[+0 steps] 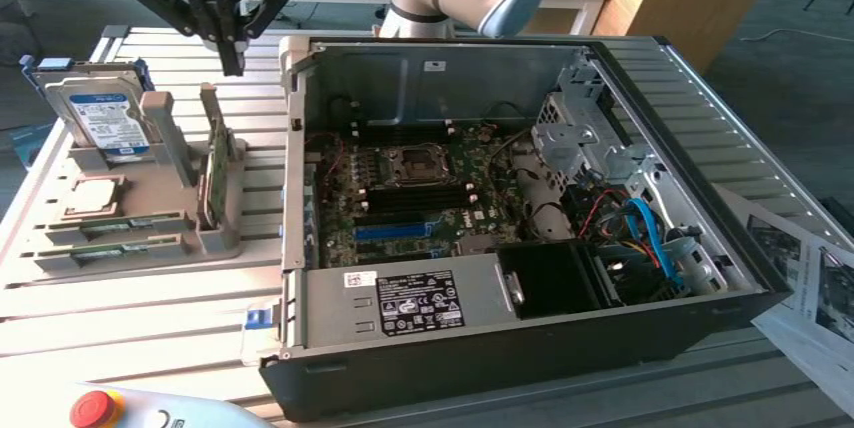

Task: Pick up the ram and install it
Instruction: 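Reach for the ram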

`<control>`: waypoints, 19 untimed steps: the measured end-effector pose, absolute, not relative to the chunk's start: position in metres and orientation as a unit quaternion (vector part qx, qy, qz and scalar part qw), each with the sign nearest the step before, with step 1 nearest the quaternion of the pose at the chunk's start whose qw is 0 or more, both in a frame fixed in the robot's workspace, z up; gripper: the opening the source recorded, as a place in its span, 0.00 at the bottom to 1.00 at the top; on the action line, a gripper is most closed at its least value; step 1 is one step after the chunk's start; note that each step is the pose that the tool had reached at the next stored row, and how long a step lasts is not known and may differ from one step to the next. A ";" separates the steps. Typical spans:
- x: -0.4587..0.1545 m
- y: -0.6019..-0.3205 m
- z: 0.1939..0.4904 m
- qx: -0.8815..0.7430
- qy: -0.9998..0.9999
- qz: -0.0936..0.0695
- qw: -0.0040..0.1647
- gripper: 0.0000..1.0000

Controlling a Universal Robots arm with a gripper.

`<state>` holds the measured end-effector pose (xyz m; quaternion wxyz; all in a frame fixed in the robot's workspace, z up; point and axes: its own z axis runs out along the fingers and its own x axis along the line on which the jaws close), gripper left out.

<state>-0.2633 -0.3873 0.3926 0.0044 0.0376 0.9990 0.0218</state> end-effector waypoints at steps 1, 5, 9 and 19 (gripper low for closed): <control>-0.265 -0.387 0.393 0.038 0.999 0.022 0.004 0.11; -0.271 -0.386 0.393 0.038 0.999 0.022 0.003 0.11; -0.276 -0.386 0.392 0.038 0.999 0.022 0.002 0.11; -0.292 -0.385 0.392 0.038 0.999 0.022 0.000 0.11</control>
